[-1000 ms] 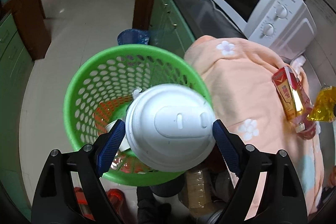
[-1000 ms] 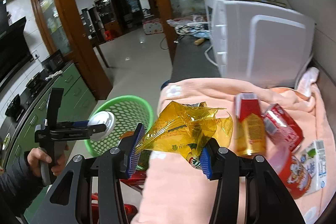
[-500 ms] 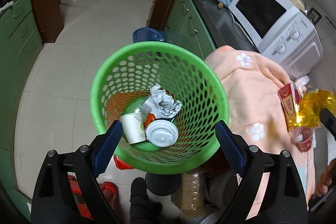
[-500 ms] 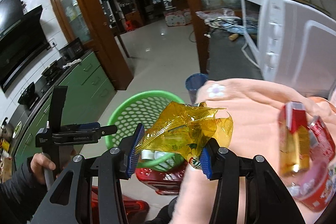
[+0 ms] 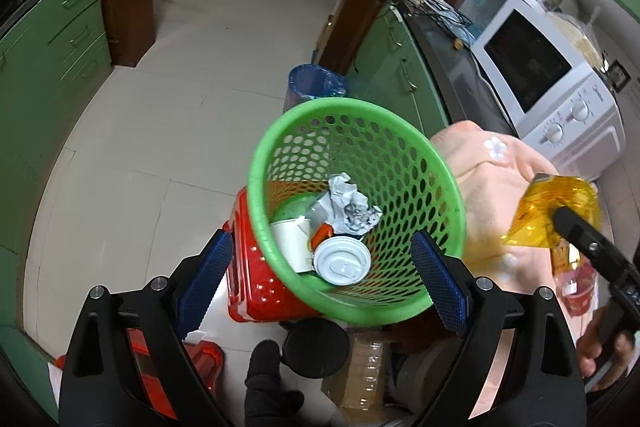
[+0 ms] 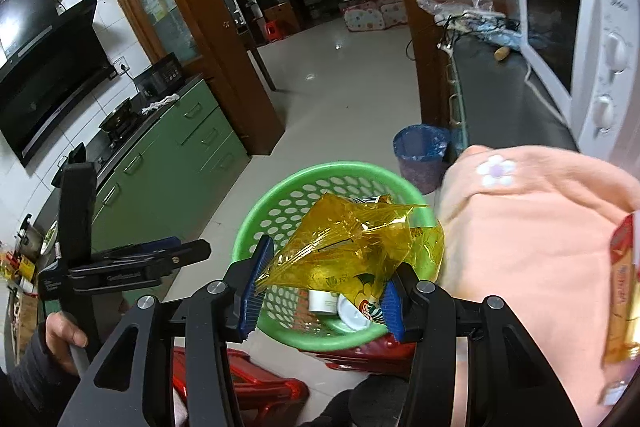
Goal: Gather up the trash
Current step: 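Open the right tool over the basket to drop the yellow bag, then grasp the red-gold drink bottle with the left tool while the right tool grasps the red snack cup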
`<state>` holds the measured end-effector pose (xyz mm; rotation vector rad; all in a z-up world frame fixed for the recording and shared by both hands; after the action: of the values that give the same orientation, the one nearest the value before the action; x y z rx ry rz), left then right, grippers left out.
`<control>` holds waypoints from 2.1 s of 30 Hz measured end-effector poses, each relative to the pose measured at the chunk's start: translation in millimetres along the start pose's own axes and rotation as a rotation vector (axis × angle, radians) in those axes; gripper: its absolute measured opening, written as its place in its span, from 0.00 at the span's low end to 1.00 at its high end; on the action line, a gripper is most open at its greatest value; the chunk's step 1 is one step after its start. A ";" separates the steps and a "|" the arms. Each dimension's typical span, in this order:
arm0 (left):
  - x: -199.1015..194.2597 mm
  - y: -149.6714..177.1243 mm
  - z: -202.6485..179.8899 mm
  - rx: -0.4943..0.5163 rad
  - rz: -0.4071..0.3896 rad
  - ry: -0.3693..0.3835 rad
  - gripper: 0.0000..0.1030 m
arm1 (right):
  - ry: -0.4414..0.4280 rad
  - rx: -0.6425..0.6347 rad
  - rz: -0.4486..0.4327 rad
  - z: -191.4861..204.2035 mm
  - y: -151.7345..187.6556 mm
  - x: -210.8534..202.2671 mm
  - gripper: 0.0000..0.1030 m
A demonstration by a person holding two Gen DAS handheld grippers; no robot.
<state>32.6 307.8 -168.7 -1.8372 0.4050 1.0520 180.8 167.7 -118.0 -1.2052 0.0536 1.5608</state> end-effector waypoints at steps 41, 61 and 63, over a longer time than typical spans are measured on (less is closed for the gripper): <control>11.7 -4.0 -105.1 0.163 0.041 0.118 0.88 | 0.294 0.038 -0.158 -147.7 27.0 -179.0 0.83; 23.9 -19.1 -219.0 0.360 0.076 0.194 0.88 | 0.498 -0.149 0.048 -260.3 65.2 -195.1 0.86; 27.2 -20.1 -225.5 0.364 0.085 0.200 0.88 | 0.504 -0.168 0.062 -266.4 65.0 -188.9 0.86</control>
<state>171.7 129.7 -138.0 -1.6104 0.7490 0.7905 280.2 -148.7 -148.6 -1.7226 0.2949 1.2978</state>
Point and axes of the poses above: each gripper's, at about its wrist camera, not at the fingertips, and x roughly the way its jaws point, z to its left, y to its underside, the point moved 9 cm from there along x, roughly the way its jaws point, and after that the axes turned 15 degrees about x, right-handed, at the moved point
